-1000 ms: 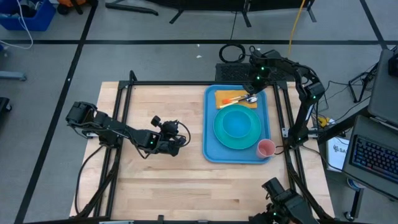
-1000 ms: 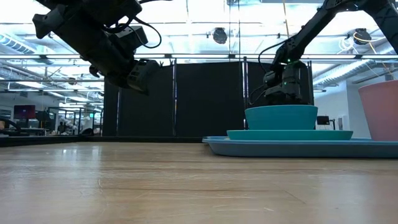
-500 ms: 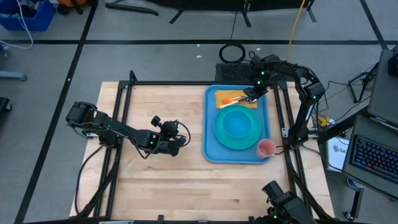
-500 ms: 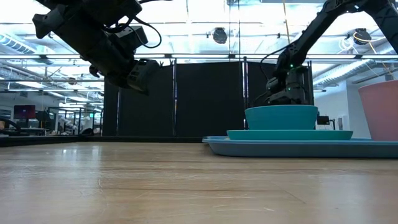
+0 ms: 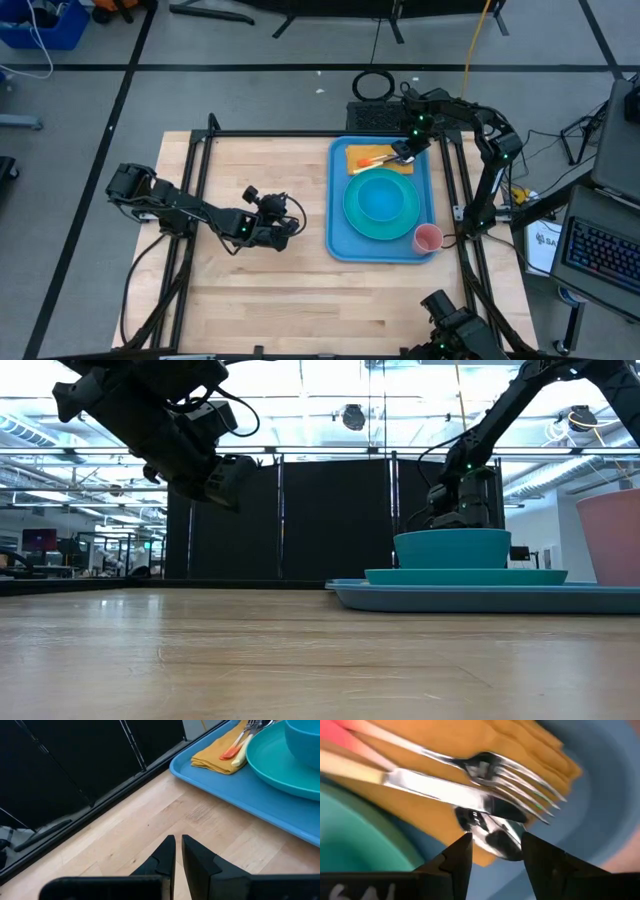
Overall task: Set up tray
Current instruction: Adjust the fork on the yellow table napkin on the blue serving tray
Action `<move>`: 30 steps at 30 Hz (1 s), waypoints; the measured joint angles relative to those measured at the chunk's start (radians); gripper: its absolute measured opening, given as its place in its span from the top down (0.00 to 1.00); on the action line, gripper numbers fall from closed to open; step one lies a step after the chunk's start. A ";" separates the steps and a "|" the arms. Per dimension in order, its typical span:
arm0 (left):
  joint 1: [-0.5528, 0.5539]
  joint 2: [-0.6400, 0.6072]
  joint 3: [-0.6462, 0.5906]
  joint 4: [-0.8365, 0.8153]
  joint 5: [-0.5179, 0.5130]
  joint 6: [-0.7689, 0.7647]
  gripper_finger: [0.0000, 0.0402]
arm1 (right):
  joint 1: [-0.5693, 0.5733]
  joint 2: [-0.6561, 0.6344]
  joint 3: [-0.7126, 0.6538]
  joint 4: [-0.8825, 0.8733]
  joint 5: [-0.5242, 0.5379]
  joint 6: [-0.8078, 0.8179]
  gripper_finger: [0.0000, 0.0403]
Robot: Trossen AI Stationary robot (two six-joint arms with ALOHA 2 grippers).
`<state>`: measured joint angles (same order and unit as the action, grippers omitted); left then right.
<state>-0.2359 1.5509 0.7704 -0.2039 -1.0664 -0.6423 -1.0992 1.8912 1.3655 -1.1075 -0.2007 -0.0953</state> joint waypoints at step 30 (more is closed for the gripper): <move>0.000 0.000 0.000 0.000 -0.007 -0.007 0.91 | -0.007 -0.041 0.000 0.151 0.048 0.039 0.61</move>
<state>-0.2359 1.5509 0.7704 -0.2039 -1.0737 -0.6491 -1.1065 1.8503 1.3655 -0.9566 -0.1529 -0.0567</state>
